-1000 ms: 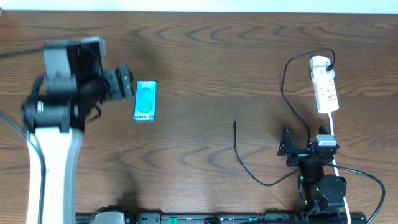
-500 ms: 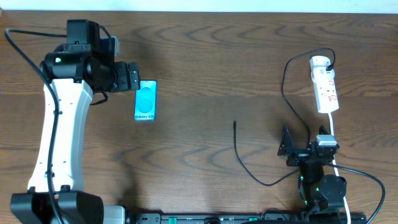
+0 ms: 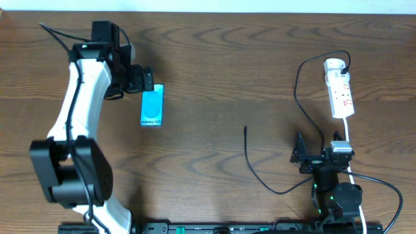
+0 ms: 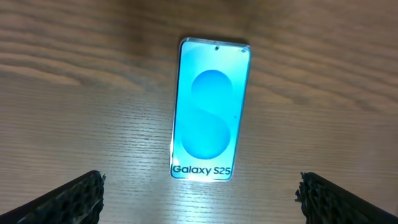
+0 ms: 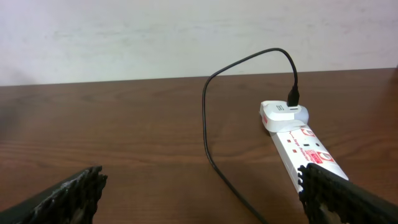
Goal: Plug charger to phone and switch on socket
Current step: 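Move the left gripper over the Galaxy S25 phone and lower it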
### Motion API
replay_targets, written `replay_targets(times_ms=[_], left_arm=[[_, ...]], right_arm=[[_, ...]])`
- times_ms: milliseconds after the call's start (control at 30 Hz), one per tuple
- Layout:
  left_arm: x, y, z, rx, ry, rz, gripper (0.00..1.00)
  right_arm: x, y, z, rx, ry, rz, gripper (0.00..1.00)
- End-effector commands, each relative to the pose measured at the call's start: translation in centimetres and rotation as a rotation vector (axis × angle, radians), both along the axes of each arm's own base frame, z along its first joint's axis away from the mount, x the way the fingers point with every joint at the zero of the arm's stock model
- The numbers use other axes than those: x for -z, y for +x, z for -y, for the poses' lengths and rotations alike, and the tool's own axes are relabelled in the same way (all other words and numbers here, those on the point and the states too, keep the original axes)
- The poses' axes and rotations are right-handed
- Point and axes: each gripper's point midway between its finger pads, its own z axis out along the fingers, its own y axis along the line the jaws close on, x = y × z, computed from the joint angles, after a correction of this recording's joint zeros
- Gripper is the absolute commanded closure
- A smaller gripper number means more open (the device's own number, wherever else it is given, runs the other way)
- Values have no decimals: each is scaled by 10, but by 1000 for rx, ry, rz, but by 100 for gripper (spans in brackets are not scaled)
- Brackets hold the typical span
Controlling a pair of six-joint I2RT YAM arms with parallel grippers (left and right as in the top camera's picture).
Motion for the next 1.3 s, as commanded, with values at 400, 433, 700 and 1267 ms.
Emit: replay_targets(times_ms=[400,433,700,1267], left_arm=[[37,4,4,-20,108,-78,1],[37,4,5,-18,108,-79,1],[47,6,5,-26,116,-96,1],[68,9,15,-10,111,-121,1]], right_arm=[[0,0,1,9,4,0,1],[0,0,1,9,4,0,1],[0,0,1,9,4,0,1],[0,0,1,9,4,0,1]])
